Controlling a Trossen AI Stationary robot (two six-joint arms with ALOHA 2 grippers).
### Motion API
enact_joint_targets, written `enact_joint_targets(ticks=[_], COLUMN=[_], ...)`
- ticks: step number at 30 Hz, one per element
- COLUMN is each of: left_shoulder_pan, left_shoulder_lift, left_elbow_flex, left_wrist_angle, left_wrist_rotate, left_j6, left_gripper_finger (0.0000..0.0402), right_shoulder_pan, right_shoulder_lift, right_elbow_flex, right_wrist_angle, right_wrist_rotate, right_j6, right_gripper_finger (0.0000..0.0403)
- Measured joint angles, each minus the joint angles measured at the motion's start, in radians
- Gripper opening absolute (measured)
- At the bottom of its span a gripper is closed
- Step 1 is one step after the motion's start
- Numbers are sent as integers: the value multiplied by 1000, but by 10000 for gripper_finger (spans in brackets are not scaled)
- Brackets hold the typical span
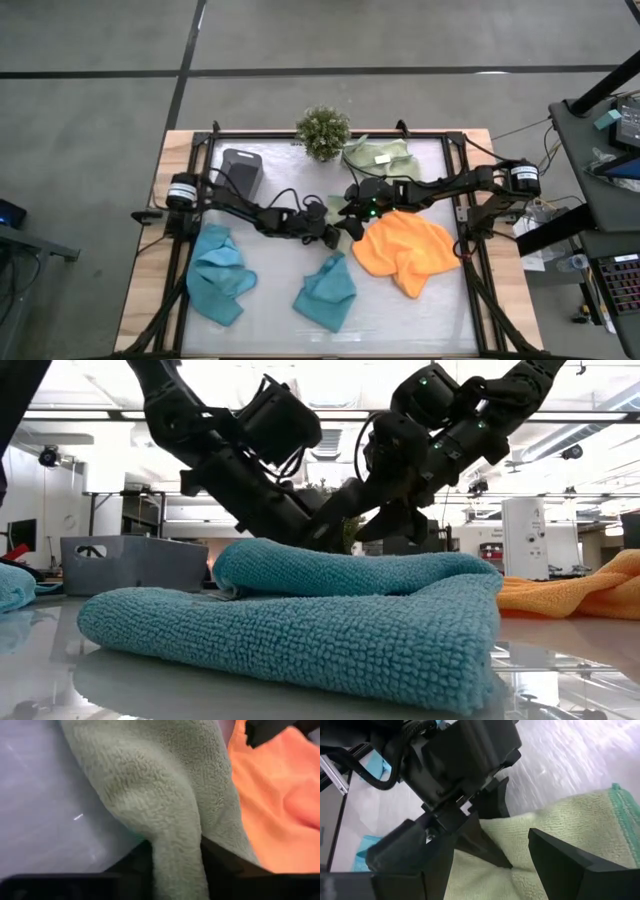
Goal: Fold microfiber towels
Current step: Put the green microfiber cloth into the black bin
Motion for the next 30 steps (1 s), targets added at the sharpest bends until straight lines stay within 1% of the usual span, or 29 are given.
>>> enact_joint_targets(ticks=[2,3,4,7,9,13,17,25,30], left_shoulder_pan=[0,0,0,0,0,-2,0,2,37], left_shoulder_lift=[0,-1,-5,-36,-71,-166,-287,-490,-665], left_elbow_flex=[6,7,9,7,0,-15,-14,-24,-16], left_wrist_angle=[2,4,7,-1,-35,-163,-298,-541,-755], left_wrist_rotate=[1,0,-1,-8,-19,-59,-111,-194,-268], left_j6=[29,43,51,88,120,183,236,286,327], left_gripper_finger=[37,21,14,13,11,6,4,3,2], right_shoulder_pan=[0,0,0,0,0,0,0,1,5], right_shoulder_lift=[0,0,0,0,-3,-25,-61,-141,-195], right_elbow_flex=[-2,-3,-3,-3,-4,-5,-8,-23,-45], right_wrist_angle=[0,0,-1,-6,-24,-51,-75,-93,-92], right_wrist_rotate=[0,0,0,0,0,-1,0,0,0], right_j6=[0,0,0,0,0,-6,-11,-27,-36], right_gripper_finger=[244,244,243,242,243,244,239,241,240])
